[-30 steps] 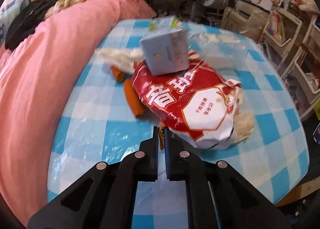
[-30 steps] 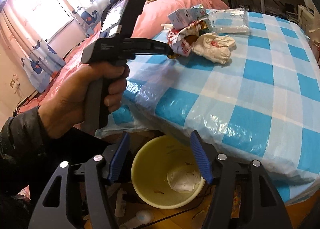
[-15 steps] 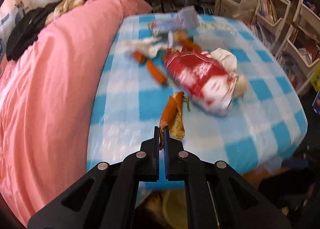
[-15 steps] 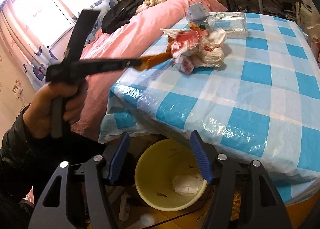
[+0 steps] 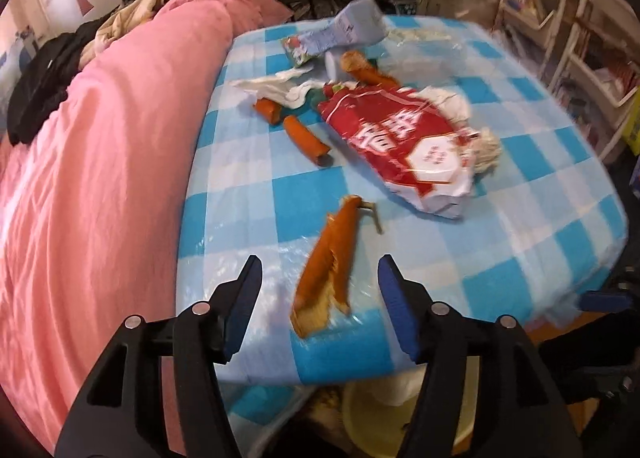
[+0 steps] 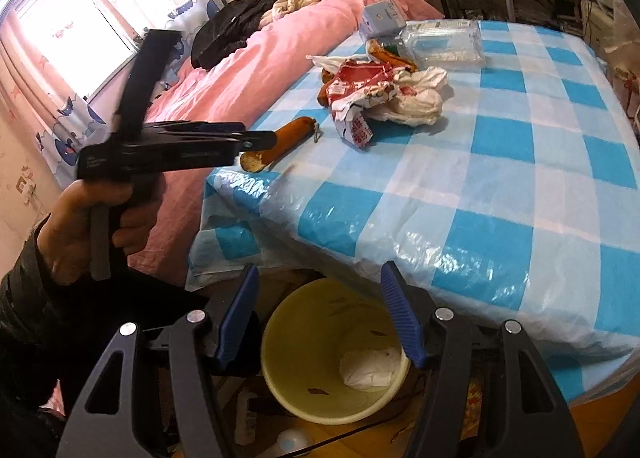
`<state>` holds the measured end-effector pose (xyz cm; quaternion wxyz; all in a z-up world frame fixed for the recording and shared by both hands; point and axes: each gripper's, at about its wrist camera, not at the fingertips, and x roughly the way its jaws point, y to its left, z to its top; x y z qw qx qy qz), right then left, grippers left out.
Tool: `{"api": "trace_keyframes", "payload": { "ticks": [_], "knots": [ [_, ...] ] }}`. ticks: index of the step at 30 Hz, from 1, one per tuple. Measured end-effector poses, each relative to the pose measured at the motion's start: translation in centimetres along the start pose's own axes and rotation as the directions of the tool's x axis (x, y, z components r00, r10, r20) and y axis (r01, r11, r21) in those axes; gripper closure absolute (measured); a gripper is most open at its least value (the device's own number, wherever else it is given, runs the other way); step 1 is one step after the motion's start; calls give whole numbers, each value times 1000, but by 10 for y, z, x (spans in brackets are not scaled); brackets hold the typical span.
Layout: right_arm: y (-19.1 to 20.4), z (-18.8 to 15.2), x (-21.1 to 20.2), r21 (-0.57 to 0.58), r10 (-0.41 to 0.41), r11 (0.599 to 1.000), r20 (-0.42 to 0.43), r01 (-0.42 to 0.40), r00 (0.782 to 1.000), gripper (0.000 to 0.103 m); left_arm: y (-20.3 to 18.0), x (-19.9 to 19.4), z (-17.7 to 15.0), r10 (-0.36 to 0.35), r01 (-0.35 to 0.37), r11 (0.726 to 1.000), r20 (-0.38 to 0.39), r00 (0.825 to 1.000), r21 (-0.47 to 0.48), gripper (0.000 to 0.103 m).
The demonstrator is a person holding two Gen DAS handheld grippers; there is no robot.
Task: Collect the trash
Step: 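Reach the left gripper to the orange peel and grasp it, then grasp the red snack bag with the right gripper while the left holds the peel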
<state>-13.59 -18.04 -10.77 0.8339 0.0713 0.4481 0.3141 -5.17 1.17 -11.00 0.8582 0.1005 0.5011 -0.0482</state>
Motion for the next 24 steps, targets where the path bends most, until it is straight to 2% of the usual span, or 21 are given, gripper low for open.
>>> {"api": "trace_keyframes", "payload": {
  "ticks": [2, 3, 4, 5, 6, 9, 12, 17, 20, 24],
  "knots": [
    [3, 3, 0, -29, -29, 999, 8, 29, 1000, 42, -1, 13, 6, 19, -19, 1000, -26, 999, 11, 46],
    [5, 6, 1, -46, -47, 998, 10, 47, 999, 42, -2, 20, 8, 20, -19, 1000, -44, 999, 21, 54],
    [5, 9, 2, -61, -61, 996, 9, 62, 998, 42, -4, 28, 9, 12, -10, 999, -68, 998, 33, 66],
    [5, 11, 4, -74, -74, 994, 6, 74, 997, 42, -5, 29, 11, -22, 23, 999, -62, 998, 25, 85],
    [5, 14, 6, -89, -89, 992, 2, 89, 996, 42, -5, 29, 13, -28, 29, 1000, -64, 998, 13, 88],
    [3, 25, 11, -123, -117, 986, -5, 116, 993, 42, -4, 18, 21, -15, 14, 1000, -5, 1000, -14, 89],
    [-2, 39, 13, -142, -130, 981, 0, 129, 992, 42, 10, -1, 29, -13, 21, 995, 79, 997, -99, 89],
    [-12, 64, 18, -113, -80, 990, 29, 83, 996, 42, 38, -28, 40, -20, 77, 966, 225, 974, -249, 89],
    [-6, 75, 22, -120, -61, 991, 63, 68, 996, 42, 52, -36, 45, -30, 121, 940, 276, 961, -320, 89],
    [13, 89, 37, -183, -56, 980, 93, 72, 994, 42, 59, -33, 51, -62, 166, 920, 288, 956, -354, 89]
  ]
}}
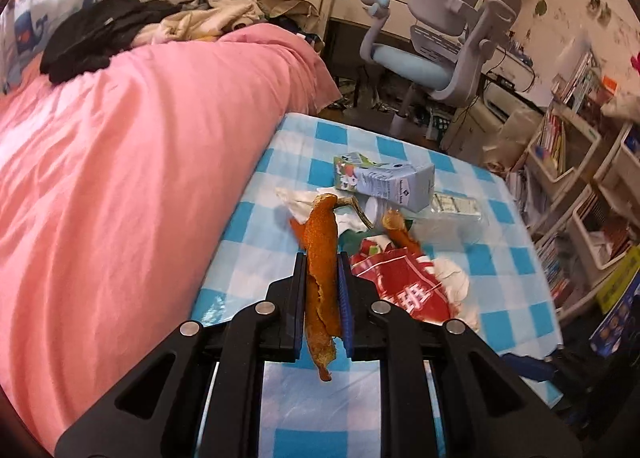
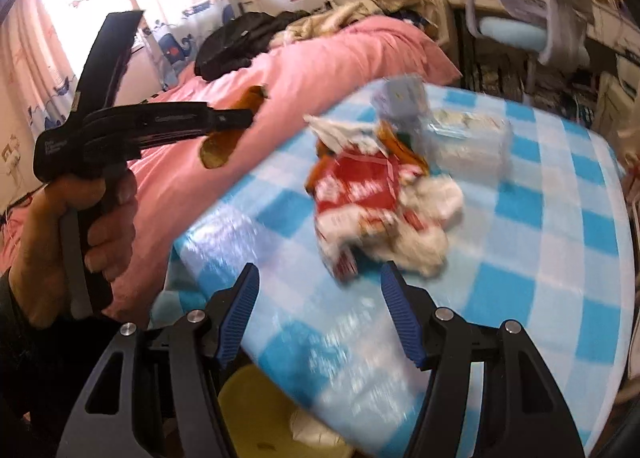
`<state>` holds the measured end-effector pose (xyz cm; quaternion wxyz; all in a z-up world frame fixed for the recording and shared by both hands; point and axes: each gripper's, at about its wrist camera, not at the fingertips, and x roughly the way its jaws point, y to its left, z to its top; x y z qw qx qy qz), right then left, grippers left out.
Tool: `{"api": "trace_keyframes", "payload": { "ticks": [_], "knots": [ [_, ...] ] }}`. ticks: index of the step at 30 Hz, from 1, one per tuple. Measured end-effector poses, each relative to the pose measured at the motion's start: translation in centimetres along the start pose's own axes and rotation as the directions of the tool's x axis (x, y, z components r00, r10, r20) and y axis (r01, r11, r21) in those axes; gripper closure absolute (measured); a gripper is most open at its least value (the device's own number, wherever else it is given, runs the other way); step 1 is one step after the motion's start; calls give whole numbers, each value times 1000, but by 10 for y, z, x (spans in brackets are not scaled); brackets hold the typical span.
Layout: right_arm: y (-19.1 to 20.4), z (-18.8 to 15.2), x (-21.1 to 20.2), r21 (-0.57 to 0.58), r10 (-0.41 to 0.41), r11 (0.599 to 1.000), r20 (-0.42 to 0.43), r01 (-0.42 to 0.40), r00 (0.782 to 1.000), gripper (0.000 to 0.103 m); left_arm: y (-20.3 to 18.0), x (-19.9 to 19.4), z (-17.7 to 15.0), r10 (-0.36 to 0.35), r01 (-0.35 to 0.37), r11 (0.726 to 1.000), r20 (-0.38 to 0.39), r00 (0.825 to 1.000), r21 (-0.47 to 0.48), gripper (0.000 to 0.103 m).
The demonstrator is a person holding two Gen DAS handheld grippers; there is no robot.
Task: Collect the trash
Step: 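Grasp the red snack bag with the right gripper while the left holds the peel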
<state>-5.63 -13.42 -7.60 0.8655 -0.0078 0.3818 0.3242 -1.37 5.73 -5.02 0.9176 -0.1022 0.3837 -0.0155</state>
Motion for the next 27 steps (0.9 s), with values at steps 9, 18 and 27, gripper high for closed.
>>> {"api": "trace_keyframes", "payload": {
  "ticks": [9, 18, 27],
  "knots": [
    [21, 27, 55, -182, -102, 978, -23, 97, 994, 42, 2, 3, 11, -55, 59, 994, 41, 998, -90, 89],
    [21, 29, 108, -343, -262, 914, -88, 217, 961, 71, 10, -2, 24, -57, 65, 991, 75, 996, -115, 89],
    [12, 47, 43, -159, -60, 985, 40, 66, 997, 90, 18, -10, 25, -56, 68, 989, 93, 994, -134, 89]
  ]
}}
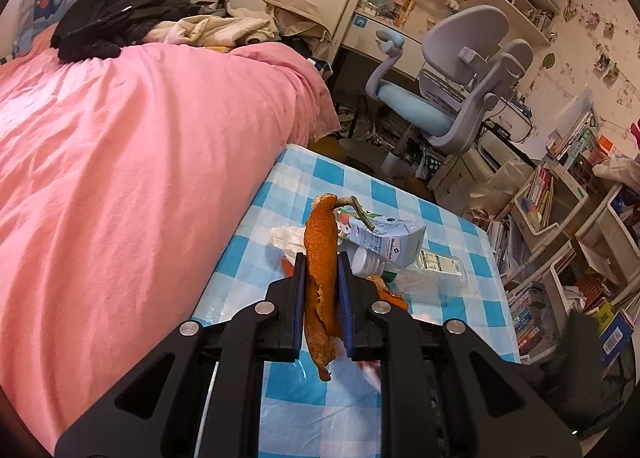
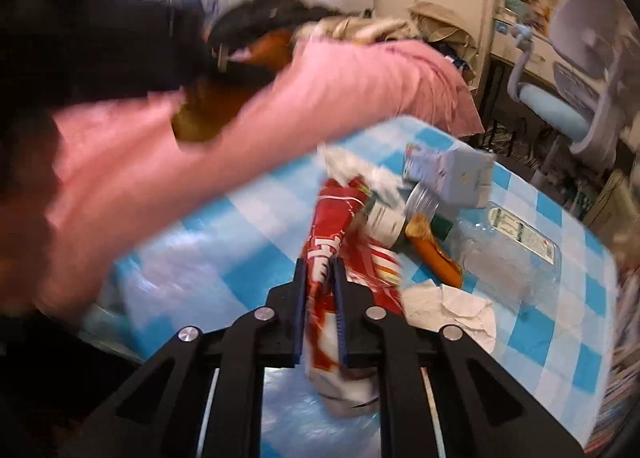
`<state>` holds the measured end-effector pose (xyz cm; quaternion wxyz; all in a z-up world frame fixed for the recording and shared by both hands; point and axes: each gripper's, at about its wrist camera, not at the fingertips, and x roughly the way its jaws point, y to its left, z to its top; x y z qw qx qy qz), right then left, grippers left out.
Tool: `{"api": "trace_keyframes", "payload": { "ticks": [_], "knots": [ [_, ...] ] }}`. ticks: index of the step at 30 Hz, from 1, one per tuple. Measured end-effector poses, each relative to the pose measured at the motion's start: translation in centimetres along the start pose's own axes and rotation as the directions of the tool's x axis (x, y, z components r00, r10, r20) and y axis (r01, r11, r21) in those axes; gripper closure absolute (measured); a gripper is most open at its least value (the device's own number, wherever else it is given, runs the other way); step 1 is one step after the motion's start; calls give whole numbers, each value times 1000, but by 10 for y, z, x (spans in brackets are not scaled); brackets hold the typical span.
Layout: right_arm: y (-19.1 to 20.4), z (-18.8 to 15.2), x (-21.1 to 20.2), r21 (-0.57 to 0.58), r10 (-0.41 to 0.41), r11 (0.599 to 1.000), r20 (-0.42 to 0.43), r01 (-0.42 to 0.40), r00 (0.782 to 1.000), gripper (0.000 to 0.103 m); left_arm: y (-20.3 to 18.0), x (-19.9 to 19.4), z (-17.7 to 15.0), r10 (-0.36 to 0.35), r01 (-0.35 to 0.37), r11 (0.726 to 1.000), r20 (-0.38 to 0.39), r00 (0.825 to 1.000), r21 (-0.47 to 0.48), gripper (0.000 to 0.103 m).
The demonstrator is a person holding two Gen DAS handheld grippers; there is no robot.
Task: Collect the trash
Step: 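Grasp the red snack bag with the right gripper while the left holds the peel, then lower the red snack bag into the yellow bin and open the right gripper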
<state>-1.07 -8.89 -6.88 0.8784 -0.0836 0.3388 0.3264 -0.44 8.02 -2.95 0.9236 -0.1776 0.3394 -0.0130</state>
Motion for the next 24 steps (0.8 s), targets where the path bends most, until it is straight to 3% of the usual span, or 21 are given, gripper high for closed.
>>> {"api": "trace_keyframes", "payload": {
  "ticks": [6, 9, 14, 24],
  "knots": [
    [-37, -3, -34, 227, 92, 967, 95, -111, 991, 91, 0, -3, -4, 0, 0, 1000, -6, 1000, 11, 89],
    [-44, -7, -47, 287, 126, 944, 142, -163, 982, 91, -1, -5, -7, -2, 3, 1000, -13, 1000, 25, 89],
    [-34, -9, -64, 282, 161, 937, 182, -209, 970, 91, -5, -9, -13, -3, 4, 999, -17, 1000, 51, 89],
    [-12, -43, -88, 298, 212, 920, 173, -257, 962, 91, -12, -16, -22, 8, -7, 995, -13, 1000, 103, 89]
  ]
}}
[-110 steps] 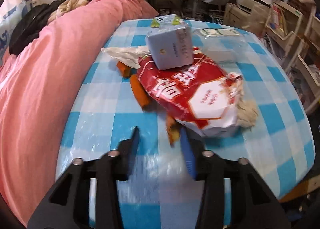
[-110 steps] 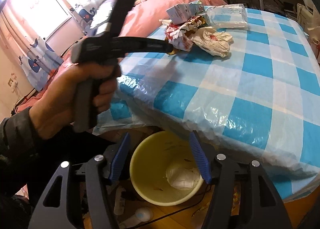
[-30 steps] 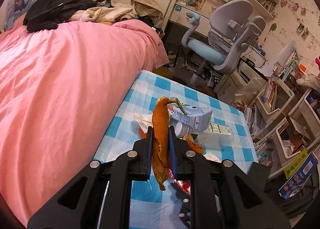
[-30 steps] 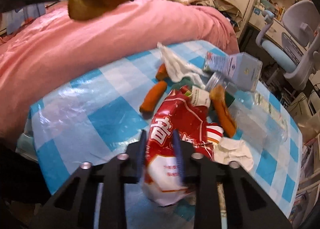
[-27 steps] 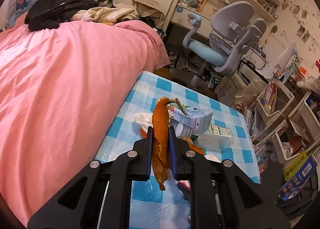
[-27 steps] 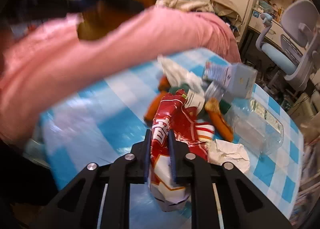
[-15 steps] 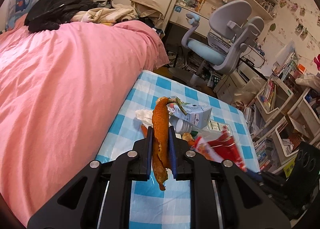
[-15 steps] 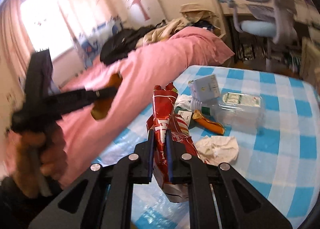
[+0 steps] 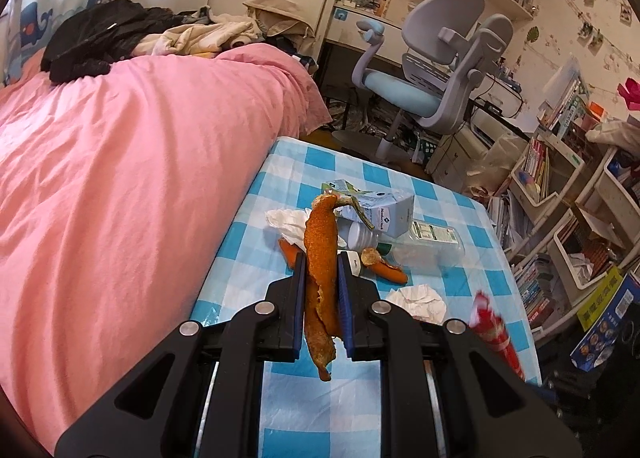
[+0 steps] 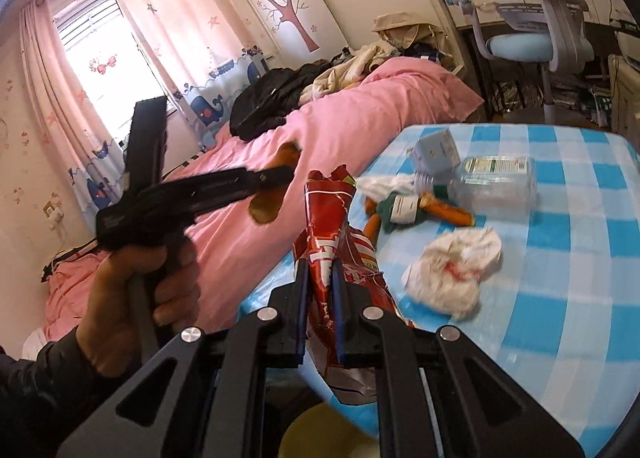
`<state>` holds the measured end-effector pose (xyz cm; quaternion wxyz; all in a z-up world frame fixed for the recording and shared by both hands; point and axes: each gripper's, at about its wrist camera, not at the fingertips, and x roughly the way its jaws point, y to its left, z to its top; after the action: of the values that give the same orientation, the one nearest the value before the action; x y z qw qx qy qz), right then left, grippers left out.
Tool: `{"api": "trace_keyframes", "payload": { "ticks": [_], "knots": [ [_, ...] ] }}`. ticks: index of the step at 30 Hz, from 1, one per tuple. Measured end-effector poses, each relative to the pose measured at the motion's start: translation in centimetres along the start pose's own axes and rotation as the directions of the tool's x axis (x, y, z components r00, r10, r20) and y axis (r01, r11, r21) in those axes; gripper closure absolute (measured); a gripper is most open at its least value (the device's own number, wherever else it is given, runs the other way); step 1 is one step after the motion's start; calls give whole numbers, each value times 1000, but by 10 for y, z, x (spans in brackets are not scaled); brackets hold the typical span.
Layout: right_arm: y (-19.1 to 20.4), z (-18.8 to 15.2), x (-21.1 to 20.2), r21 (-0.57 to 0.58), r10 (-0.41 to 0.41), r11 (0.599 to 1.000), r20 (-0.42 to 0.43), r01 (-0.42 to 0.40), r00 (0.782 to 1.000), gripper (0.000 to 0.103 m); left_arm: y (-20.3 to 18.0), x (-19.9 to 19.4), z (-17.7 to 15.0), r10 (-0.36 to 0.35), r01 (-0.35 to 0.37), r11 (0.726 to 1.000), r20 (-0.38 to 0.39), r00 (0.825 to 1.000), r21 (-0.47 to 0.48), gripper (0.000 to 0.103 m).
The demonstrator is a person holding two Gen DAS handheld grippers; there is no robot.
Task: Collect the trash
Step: 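Lower the red snack bag into the yellow bin and open the right gripper, then lower the orange peel into the yellow bin and open the left gripper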
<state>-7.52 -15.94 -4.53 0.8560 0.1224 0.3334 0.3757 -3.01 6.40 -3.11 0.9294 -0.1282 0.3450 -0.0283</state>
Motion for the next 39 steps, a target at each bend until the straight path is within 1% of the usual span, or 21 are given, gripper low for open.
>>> {"api": "trace_keyframes", "payload": {
  "ticks": [5, 13, 20, 25, 26, 28, 30, 31, 33, 35, 39],
  "knots": [
    [8, -20, -4, 18, 29, 999, -24, -29, 999, 91, -6, -3, -3, 6, -6, 1000, 4, 1000, 26, 89],
    [23, -48, 2, 31, 73, 997, -87, -71, 994, 91, -14, -6, -8, 16, -17, 997, 9, 1000, 69, 89],
    [36, -70, 14, -5, 74, 997, -173, -76, 982, 91, -15, -8, -10, 17, -17, 997, 8, 1000, 79, 89],
    [44, -87, 24, -36, 55, 997, -247, -65, 967, 91, -16, -8, -11, 16, -16, 996, 7, 1000, 83, 89],
    [44, -90, 25, -38, 50, 997, -262, -62, 964, 89, -16, -9, -11, 15, -16, 996, 6, 1000, 84, 89],
    [42, -98, 32, -34, 35, 998, -313, -48, 949, 86, -16, -9, -12, 14, -15, 996, 5, 1000, 86, 89],
    [41, -106, 37, -38, 11, 999, -358, -26, 934, 72, -16, -9, -12, 14, -14, 996, 4, 1000, 88, 89],
    [41, -110, 38, -42, -1, 999, -372, -15, 928, 60, -16, -9, -12, 13, -13, 996, 3, 1000, 89, 89],
    [43, -112, 37, -60, -17, 998, -370, -5, 929, 58, -16, -9, -13, 12, -12, 996, 1, 1000, 91, 89],
    [43, -110, 34, -65, -23, 998, -354, 0, 935, 57, -16, -10, -13, 11, -11, 996, 1, 1000, 94, 89],
    [38, -103, 26, -76, -73, 996, -308, 52, 949, 52, -17, -10, -14, 10, -10, 995, 0, 1000, 99, 89]
  ]
}}
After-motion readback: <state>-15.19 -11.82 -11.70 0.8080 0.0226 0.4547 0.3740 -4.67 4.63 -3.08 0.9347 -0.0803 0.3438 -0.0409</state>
